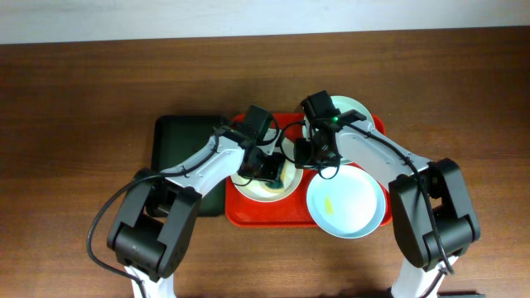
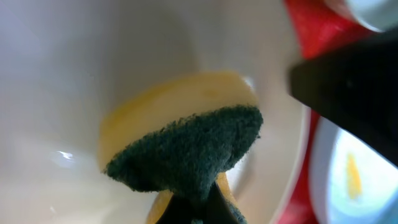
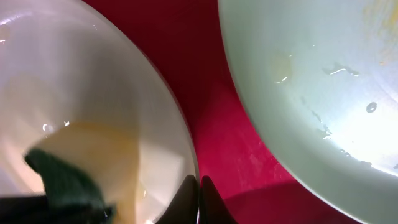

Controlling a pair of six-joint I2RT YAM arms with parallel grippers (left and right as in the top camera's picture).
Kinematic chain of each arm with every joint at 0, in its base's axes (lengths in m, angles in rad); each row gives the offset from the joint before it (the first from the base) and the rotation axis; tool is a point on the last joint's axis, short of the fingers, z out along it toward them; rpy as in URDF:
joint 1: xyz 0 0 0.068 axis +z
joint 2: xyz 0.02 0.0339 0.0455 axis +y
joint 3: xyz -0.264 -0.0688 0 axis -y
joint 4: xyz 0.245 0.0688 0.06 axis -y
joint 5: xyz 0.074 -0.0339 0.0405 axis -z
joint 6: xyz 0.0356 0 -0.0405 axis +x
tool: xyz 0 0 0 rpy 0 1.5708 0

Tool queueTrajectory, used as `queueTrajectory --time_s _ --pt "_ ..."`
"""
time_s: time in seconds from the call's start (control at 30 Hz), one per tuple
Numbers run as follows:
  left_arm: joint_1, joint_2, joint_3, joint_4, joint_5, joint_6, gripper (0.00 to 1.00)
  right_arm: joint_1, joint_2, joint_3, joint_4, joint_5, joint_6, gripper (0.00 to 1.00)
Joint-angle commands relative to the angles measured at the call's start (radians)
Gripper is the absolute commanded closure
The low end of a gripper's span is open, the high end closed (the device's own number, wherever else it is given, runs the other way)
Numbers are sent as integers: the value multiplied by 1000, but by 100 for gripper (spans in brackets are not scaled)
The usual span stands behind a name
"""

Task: Clean dirty plates on tray and stack at the side
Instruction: 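Scrub the white plate surface with the sponge in the left gripper, then carry the sponge back to the dark green tray with the left gripper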

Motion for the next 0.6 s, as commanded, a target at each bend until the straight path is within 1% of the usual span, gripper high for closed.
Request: queueTrajectory --time_s 0.0,0.07,0.17,0.27,0.43,0.5,0.57 --pt "0 -125 54 -12 103 12 100 6 -6 -4 2 -29 -1 96" --pt "16 -181 56 -40 57 12 100 6 -6 -4 2 -29 -1 96" --pt "56 -269 56 -140 -103 12 100 6 -6 -4 2 -29 -1 96" --pt "109 -305 56 -221 -242 13 100 6 -6 -4 8 -29 -1 96" --pt "224 -307 56 -339 -328 36 100 6 -6 -4 8 -29 0 96" --pt "303 -306 56 -393 -393 60 100 6 -6 -4 8 -29 0 95" --pt "347 -306 56 -411 -415 73 100 6 -6 -4 8 -29 0 95"
